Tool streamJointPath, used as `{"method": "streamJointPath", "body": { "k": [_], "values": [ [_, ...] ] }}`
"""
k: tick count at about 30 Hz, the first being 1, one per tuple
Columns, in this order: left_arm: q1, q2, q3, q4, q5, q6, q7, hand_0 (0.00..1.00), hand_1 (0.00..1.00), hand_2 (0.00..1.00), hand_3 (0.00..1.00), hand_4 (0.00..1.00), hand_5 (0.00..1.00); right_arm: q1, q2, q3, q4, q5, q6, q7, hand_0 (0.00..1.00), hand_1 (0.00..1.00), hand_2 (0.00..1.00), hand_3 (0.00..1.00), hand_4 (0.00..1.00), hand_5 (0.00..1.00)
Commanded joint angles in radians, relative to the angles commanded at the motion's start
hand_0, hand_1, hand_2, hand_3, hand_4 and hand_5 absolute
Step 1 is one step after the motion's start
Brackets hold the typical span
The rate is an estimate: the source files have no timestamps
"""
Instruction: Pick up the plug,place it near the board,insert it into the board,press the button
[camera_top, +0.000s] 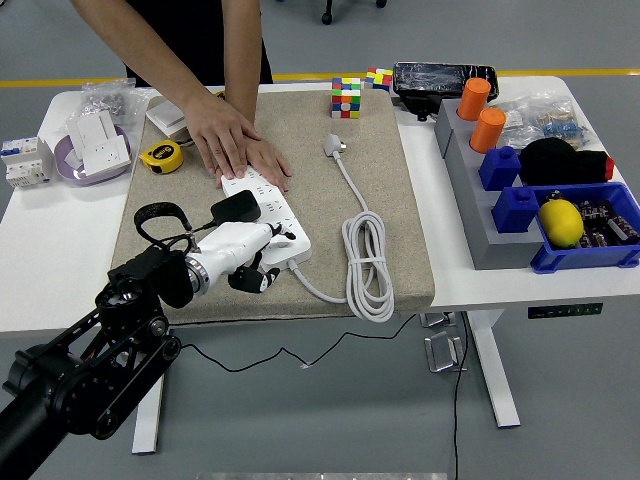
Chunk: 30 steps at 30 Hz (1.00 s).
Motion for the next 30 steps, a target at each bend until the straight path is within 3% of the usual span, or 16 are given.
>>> {"method": "streamJointPath", "body": {
  "k": [10, 30],
  "values": [
    [0.001, -0.001, -0.013, 0.042, 0.0, 0.015, -0.01, 0.154, 0.037, 0.147, 0.837, 0.574, 0.002, -0.003, 0.0, -0.002, 0.0, 0.0, 0.0, 0.0, 0.807, 0.786, 0.769, 0.786, 0.998, 0.998],
    [-0.003, -0.002, -0.009, 0.062, 0.0, 0.022, -0.015, 0.154, 0.035, 0.147, 0.823, 0.587, 0.002, -0.001, -0.001, 0.0, -0.001, 0.001, 0.0, 0.0, 0.808, 0.787, 0.77, 0.785, 0.998, 0.998]
  ]
}}
